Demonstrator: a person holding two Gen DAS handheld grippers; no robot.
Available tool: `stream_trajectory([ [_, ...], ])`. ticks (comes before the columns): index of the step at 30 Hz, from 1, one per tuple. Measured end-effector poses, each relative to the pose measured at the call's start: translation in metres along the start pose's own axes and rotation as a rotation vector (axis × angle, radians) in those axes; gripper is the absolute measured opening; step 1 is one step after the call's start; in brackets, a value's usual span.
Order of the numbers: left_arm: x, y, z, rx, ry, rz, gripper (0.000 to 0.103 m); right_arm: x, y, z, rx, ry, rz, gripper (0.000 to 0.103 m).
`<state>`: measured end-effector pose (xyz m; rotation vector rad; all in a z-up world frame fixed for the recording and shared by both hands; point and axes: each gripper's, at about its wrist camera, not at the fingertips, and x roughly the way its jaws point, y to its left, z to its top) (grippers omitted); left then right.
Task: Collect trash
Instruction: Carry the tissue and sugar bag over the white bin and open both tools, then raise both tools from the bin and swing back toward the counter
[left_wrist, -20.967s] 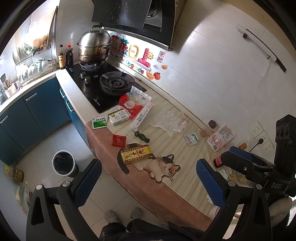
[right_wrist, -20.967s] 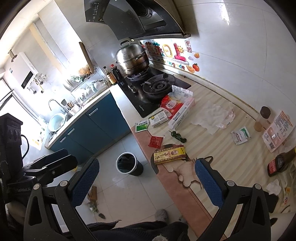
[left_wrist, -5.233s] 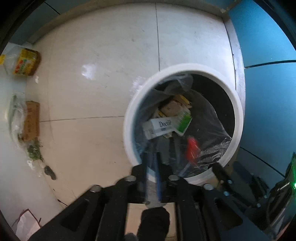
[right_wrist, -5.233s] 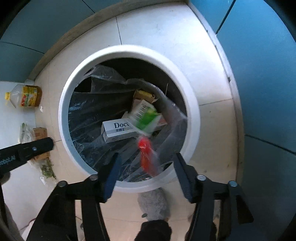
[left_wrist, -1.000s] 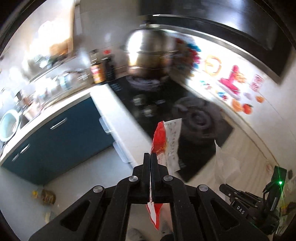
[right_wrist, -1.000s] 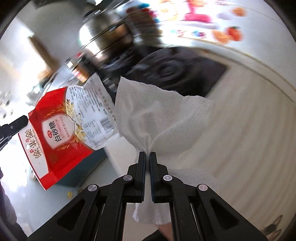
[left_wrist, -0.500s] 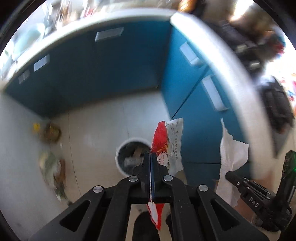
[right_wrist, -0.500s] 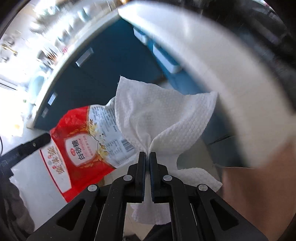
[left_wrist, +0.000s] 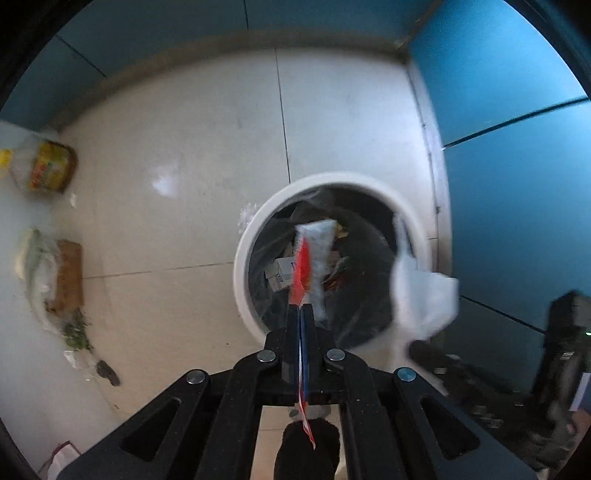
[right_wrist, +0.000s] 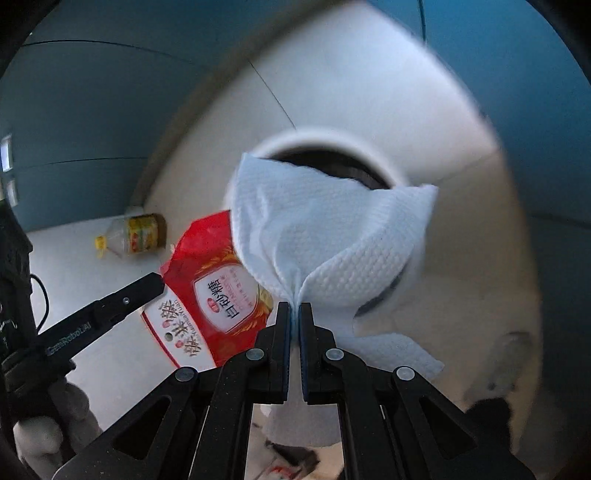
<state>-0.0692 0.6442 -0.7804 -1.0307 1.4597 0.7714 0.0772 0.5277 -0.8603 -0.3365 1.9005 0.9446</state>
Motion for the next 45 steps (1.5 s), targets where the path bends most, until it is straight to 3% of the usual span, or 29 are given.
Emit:
stream_trajectory([
  [4,0.032,0.010,0.009,0.011,0.045,-0.010,0.000,0.073,-0.016,0.017,0.023,0.083,0.017,0.004],
  [7,0.039,0.012,0.012,0.024,0.052,0.006,0.003,0.104,-0.021,0.023,0.016,0.112,-0.031,0.007],
  [8,0.038,0.011,0.014,0.023,0.050,0.010,0.004,0.110,-0.020,0.025,0.016,0.123,-0.052,0.012],
  [10,0.034,0.015,0.013,0.014,0.041,0.034,0.004,0.111,-0.023,0.027,0.013,0.125,-0.087,0.035],
  [11,0.032,0.016,0.013,0.006,0.033,0.032,0.006,0.109,-0.022,0.027,0.007,0.118,-0.101,0.051],
  [12,0.028,0.020,0.010,-0.006,0.026,0.030,0.010,0.105,-0.020,0.027,-0.003,0.107,-0.111,0.058],
  [14,0.022,0.027,0.007,-0.015,0.003,0.047,0.062,0.095,-0.013,0.027,-0.035,0.085,-0.146,0.064],
  [15,0.016,0.030,0.005,-0.019,-0.019,0.068,0.102,0.088,-0.009,0.025,-0.056,0.068,-0.173,0.073],
  [18,0.008,0.036,-0.001,-0.025,-0.053,0.105,0.103,0.060,0.002,0.019,-0.115,0.005,-0.262,0.095],
  [20,0.001,0.039,-0.010,-0.031,-0.069,0.123,0.103,0.040,0.014,0.012,-0.170,-0.046,-0.347,0.103],
  [25,-0.026,0.038,-0.034,-0.039,-0.135,0.174,0.103,-0.010,0.029,-0.006,-0.262,-0.137,-0.478,0.103],
  [36,-0.120,0.017,-0.091,-0.065,-0.231,0.175,0.103,-0.113,0.070,-0.070,-0.327,-0.230,-0.496,0.103],
  [45,-0.241,-0.009,-0.147,-0.042,-0.306,0.173,0.103,-0.245,0.116,-0.133,-0.340,-0.311,-0.454,0.103],
])
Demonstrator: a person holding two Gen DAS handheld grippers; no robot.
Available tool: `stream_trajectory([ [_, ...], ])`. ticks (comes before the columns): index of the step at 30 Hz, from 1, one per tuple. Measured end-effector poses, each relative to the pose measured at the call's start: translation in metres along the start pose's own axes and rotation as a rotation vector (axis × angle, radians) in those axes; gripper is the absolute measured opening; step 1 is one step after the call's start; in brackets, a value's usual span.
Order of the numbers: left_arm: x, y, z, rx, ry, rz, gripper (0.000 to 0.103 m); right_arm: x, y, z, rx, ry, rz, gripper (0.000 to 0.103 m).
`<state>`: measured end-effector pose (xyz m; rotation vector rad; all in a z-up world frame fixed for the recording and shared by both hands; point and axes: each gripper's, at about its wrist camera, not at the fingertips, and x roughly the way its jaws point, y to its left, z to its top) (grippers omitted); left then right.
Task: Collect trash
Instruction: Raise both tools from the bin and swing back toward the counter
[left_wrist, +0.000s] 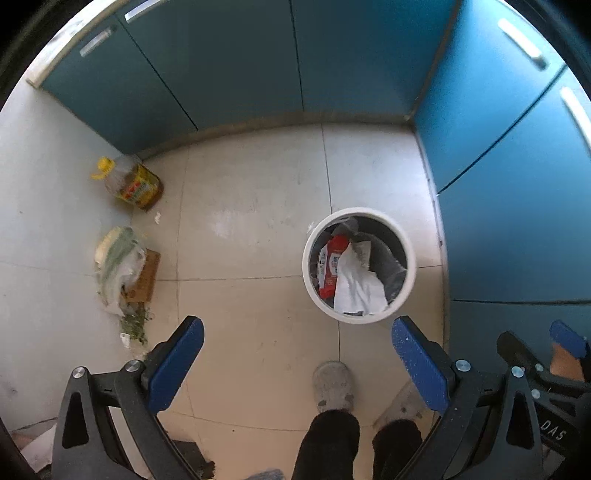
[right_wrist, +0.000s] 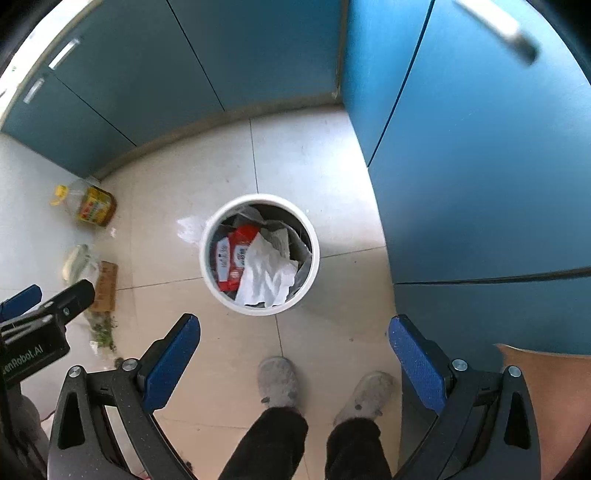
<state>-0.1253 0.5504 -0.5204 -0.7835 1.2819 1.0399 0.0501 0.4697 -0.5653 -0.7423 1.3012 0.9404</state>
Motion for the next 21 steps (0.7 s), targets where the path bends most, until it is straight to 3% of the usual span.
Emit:
stream_trajectory([
  [12,-0.156,-0.011,-0.024,0.040,-0.106,-0.023,0.103,-0.192,-0.015,-0.021,0.018,-0.099,0.054,0.103],
  [21,-0.234,-0.026,-0.041,0.057,-0.155,0.012,0.103,-0.287,-0.033,-0.035,0.031,-0.176,0.132,0.103],
])
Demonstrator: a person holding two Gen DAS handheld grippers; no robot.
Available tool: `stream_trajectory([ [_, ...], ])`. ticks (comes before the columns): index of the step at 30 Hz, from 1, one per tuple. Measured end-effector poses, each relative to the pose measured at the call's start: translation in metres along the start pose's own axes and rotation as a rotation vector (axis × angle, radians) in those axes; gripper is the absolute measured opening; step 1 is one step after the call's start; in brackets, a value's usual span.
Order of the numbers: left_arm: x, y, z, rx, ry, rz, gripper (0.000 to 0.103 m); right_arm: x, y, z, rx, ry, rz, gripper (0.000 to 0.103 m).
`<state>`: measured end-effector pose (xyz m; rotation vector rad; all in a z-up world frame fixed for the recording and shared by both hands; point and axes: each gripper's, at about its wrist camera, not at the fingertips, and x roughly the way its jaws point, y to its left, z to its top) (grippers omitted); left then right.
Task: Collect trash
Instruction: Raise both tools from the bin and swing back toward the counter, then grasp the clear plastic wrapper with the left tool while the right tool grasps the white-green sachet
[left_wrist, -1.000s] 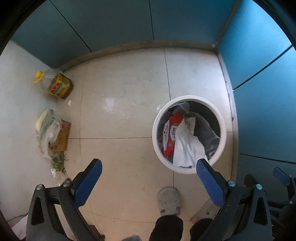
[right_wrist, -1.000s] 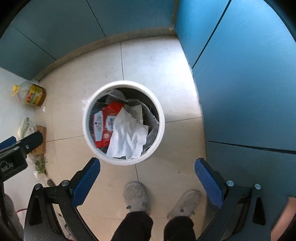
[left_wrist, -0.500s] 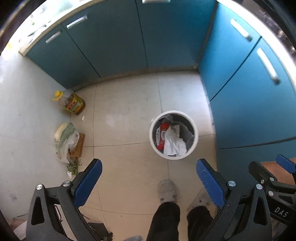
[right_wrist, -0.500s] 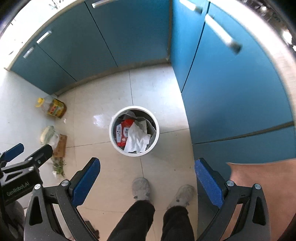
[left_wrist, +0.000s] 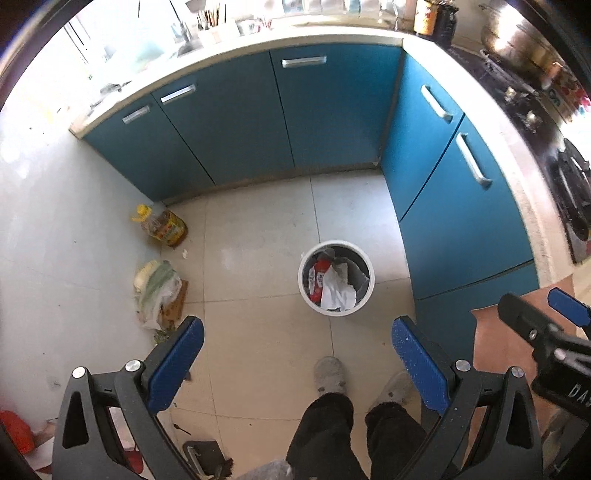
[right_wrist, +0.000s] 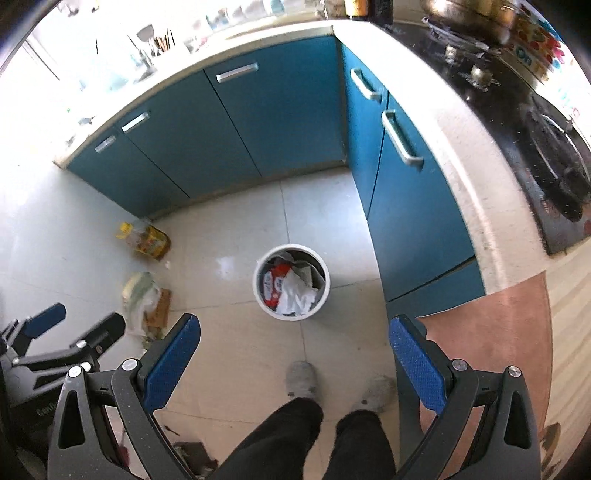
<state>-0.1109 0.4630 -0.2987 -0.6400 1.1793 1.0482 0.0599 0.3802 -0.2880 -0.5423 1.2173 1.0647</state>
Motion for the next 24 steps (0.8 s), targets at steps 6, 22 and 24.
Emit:
stream_trajectory([
  [6,-0.046,-0.043,0.018,0.038,-0.116,0.067,0.103,-0.055,-0.056,-0.004,0.163,-0.086,0.084,0.103],
  [22,-0.120,-0.419,0.008,0.576,-0.230,-0.137,0.103,-0.207,-0.470,-0.205,1.135,-0.299,-0.341,0.103],
  [24,-0.130,-0.484,-0.019,0.689,-0.212,-0.189,0.103,-0.224,-0.521,-0.257,1.281,-0.311,-0.421,0.103],
])
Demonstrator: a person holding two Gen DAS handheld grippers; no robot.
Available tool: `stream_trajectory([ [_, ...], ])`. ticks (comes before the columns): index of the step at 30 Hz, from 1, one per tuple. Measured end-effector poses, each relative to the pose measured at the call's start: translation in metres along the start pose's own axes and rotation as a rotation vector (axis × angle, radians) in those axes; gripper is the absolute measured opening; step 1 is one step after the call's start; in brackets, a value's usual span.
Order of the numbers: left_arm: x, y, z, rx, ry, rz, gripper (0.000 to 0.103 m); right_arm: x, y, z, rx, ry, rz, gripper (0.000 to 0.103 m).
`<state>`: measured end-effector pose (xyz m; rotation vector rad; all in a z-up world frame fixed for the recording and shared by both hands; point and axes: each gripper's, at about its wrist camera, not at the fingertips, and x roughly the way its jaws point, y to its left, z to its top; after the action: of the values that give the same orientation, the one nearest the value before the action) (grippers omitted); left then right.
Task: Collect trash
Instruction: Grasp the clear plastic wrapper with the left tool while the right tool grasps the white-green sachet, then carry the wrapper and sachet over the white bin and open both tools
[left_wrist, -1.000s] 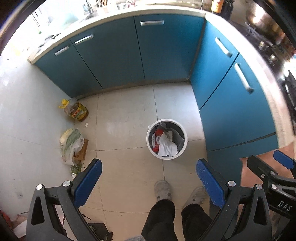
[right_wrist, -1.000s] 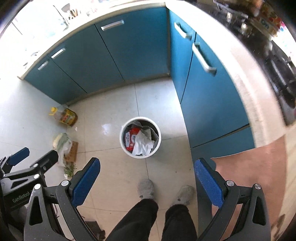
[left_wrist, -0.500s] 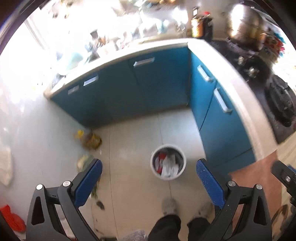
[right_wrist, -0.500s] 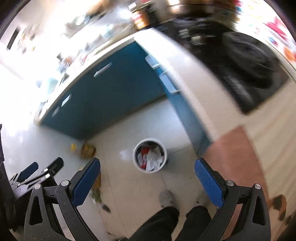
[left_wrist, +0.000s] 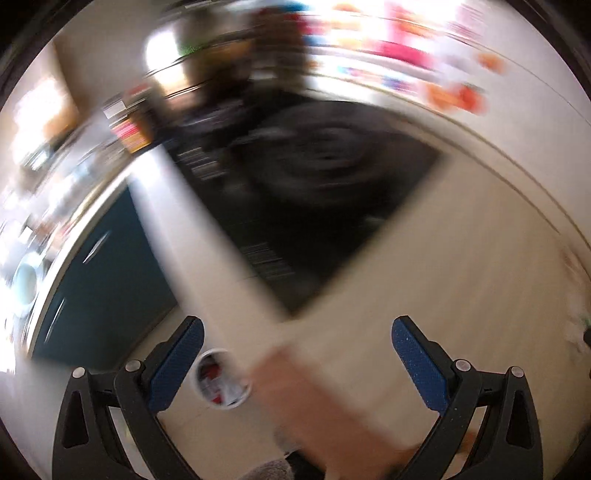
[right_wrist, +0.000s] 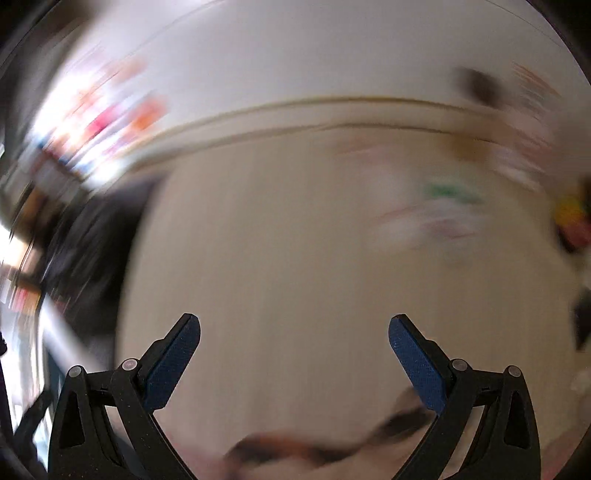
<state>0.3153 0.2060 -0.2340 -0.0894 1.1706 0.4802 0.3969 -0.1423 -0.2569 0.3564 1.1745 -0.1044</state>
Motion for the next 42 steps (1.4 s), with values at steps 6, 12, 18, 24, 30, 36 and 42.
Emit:
stream_trajectory([
  [6,0.012,-0.190,0.038,0.244,0.108,-0.239,0.103,0.033,-0.141,0.069,0.272,-0.019,-0.101,0.103],
  [12,0.037,-0.337,0.037,0.372,0.303,-0.467,0.103,0.037,-0.202,0.080,0.342,-0.022,-0.115,0.096],
  [18,0.069,-0.397,0.032,0.423,0.368,-0.474,0.079,0.050,-0.225,0.091,0.347,-0.020,-0.066,0.083],
  [24,0.073,-0.390,0.032,0.476,0.321,-0.432,0.006,0.069,-0.208,0.094,0.332,0.010,0.022,0.083],
  [30,0.081,-0.331,0.025,0.440,0.242,-0.318,0.004,0.098,-0.160,0.088,0.173,0.047,-0.071,0.085],
  [36,0.076,-0.265,0.013,0.347,0.199,-0.262,0.004,0.109,-0.112,0.071,-0.023,-0.038,-0.250,0.007],
  [42,0.053,-0.178,0.011,0.224,0.147,-0.255,0.004,0.077,-0.078,0.043,-0.061,-0.085,-0.138,0.005],
])
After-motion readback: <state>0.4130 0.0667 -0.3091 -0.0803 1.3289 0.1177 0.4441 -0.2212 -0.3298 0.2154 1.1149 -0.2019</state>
